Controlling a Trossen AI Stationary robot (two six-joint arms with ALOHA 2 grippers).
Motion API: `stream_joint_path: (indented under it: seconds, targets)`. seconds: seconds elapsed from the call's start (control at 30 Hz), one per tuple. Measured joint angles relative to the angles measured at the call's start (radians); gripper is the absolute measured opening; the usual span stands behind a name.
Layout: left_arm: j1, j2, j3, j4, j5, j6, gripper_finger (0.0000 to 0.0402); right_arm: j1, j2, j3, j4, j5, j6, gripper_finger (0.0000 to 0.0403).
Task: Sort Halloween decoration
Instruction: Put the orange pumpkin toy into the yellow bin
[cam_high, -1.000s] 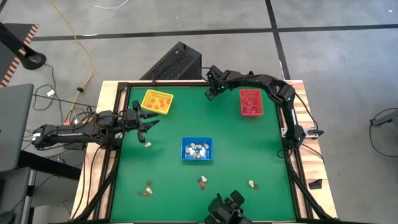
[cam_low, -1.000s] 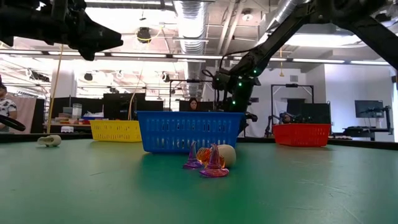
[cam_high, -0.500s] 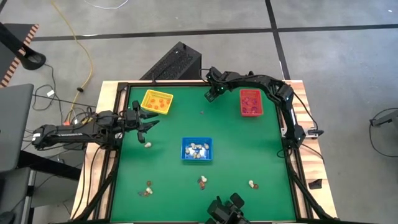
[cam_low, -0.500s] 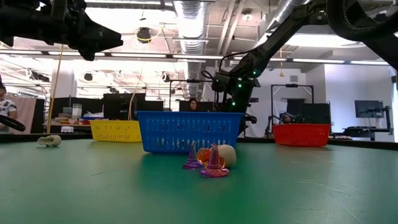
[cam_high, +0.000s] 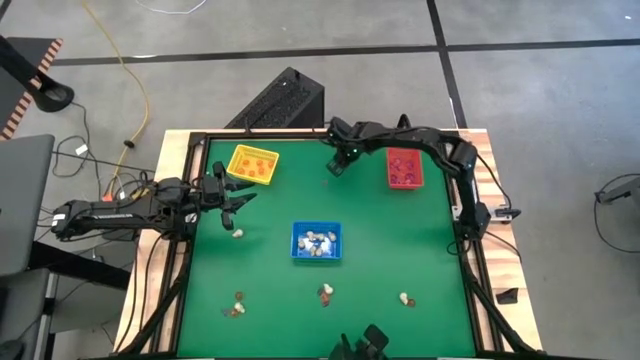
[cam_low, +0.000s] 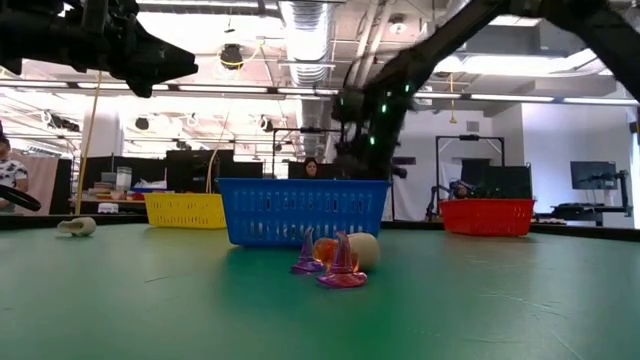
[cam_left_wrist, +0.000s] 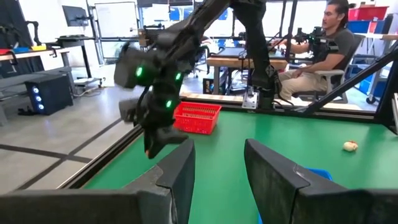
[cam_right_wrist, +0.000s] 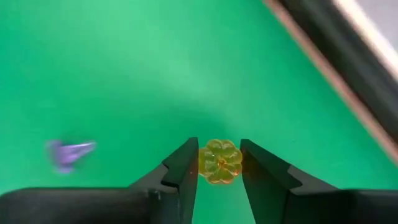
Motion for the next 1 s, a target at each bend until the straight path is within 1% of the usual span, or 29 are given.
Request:
stream_joint_path:
  seconds: [0.13,0.2,0.3,0.37,0.5,0.53,0.57,0.6,0.63,0.7,0.77,0.83,0.9,0.93,1.0]
  targets:
    - [0.000,0.000,0.000,0.000,0.000,0.000,0.0130,0.058,-0.073,0.002,0.003,0.001,-0.005,0.0142]
    - [0.000,0.000,0.000,0.000,0.000,0.000,0.0130,0.098,-0.099,0.002,0.038,0.009,-0.007,0.0136]
    - [0.000,0.000,0.000,0.001,0.000,0.000,0.0130,0.163,-0.118,0.004,0.145,0.006,-0.006,0.0134]
    - [0.000,0.000,0.000,0.001,0.000,0.000,0.0130,0.198,-0.117,0.004,0.220,-0.017,0.013,0.0135]
    - [0.000,0.000,0.000,0.006,0.000,-0.004,0.0130,0.247,-0.072,0.003,0.419,-0.026,0.052,0.0135]
    - [0.000,0.000,0.000,0.008,0.000,-0.004,0.0130,0.256,-0.045,0.010,0.495,-0.023,0.054,0.0135]
    - [0.000,-0.001,0.000,0.008,0.000,-0.004,0.0130,0.264,-0.024,0.033,0.567,-0.025,0.057,0.0135]
    - [0.000,-0.002,0.000,0.008,0.001,-0.004,0.0130,0.265,-0.014,0.051,0.595,-0.028,0.061,0.0135]
    - [0.000,-0.002,0.000,0.008,0.000,-0.005,0.0130,0.264,0.004,0.074,0.572,-0.039,0.066,0.0135]
    - [-0.001,-0.006,0.001,0.003,-0.002,-0.005,0.0130,0.261,0.073,0.168,0.625,-0.065,0.075,0.0135]
    - [-0.001,-0.007,0.001,-0.003,0.001,-0.007,0.0130,0.252,0.137,0.251,0.561,-0.111,0.071,0.0135]
    - [-0.002,-0.016,0.002,-0.005,-0.005,-0.005,0.0129,0.245,0.216,0.364,0.581,-0.145,0.061,0.0135]
    - [-0.002,-0.016,0.001,-0.013,0.000,-0.005,0.0129,0.238,0.291,0.468,0.516,-0.157,0.043,0.0136]
    - [-0.003,-0.022,0.002,-0.016,-0.004,-0.005,0.0129,0.235,0.326,0.524,0.525,-0.171,0.038,0.0138]
    - [-0.003,-0.035,0.002,-0.034,0.001,-0.002,0.0129,0.234,0.391,0.612,0.485,-0.177,0.028,0.0146]
